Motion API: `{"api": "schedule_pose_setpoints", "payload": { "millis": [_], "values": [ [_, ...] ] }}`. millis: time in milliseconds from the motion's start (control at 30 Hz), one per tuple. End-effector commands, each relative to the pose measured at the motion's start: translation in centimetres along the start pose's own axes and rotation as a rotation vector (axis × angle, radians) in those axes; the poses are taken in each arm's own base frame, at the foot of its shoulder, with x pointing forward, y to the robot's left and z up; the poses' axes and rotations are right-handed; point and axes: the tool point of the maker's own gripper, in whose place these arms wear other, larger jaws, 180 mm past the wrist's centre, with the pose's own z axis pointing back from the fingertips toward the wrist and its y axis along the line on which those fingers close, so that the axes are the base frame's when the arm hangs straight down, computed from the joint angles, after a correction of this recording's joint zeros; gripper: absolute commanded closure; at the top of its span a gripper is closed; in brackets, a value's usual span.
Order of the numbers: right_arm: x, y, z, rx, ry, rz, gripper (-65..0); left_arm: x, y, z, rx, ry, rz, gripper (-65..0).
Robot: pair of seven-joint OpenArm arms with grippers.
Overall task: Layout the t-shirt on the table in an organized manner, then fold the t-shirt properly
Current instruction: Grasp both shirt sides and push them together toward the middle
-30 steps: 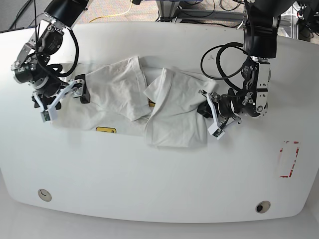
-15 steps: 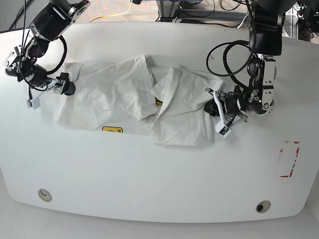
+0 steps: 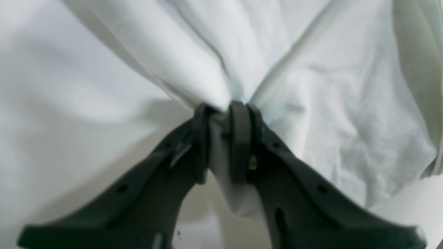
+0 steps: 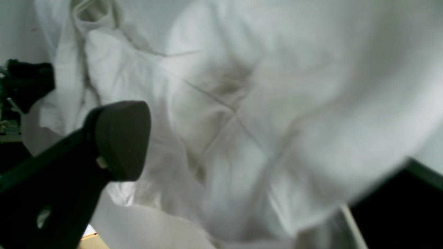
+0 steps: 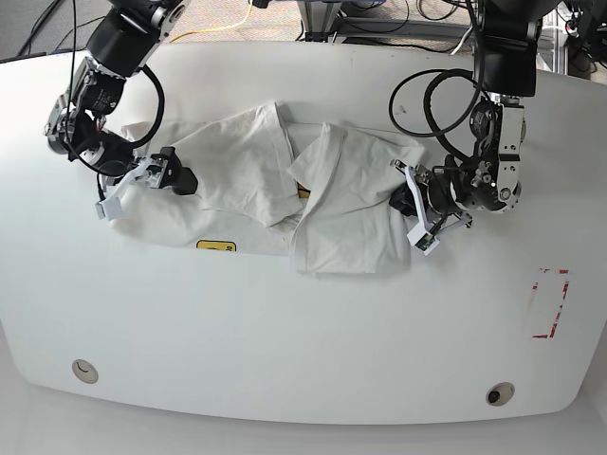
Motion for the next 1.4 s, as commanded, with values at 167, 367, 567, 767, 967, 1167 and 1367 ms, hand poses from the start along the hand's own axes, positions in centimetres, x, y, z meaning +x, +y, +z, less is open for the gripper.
{"api": "schedule_pose_setpoints", "payload": {
  "millis": [167, 367, 567, 767, 967, 1167, 1367],
  "values": [
    [-0.2, 0.4, -0.4, 0.001, 0.014, -0.002, -65.0, -2.3, 0.8, 0.1, 0.04, 0.115, -0.021, -8.3],
    [0.3, 0.3, -0.4, -0.002, -0.016, -0.002, -50.7, -2.3, 0.8, 0.2, 0.04, 0.113, -0.022, -8.3],
    [1.0, 0.2, -0.3, -0.01, -0.026, 0.012, -9.4, -2.9, 0.4, 0.0, 0.032, 0.124, -0.018, -8.3],
    [3.3, 0.1, 1.5, -0.069, -0.06, 0.103, -7.8, -3.0, -1.2, -0.7, -0.002, 0.147, -0.066, -8.3],
    [5.8, 2.6, 4.7, -0.139, -0.122, 0.29, -7.9, -2.8, -3.5, -1.8, -0.052, 0.157, -0.105, -8.3],
    [7.1, 6.2, 6.0, -0.172, -0.095, 0.488, -7.9, -2.1, -5.0, -2.5, -0.077, 0.139, -0.098, -8.3],
    [6.3, 8.7, 5.3, -0.142, -0.069, 0.568, -8.1, -1.3, -6.4, -3.1, -0.105, 0.119, -0.089, -8.6]
  ]
}}
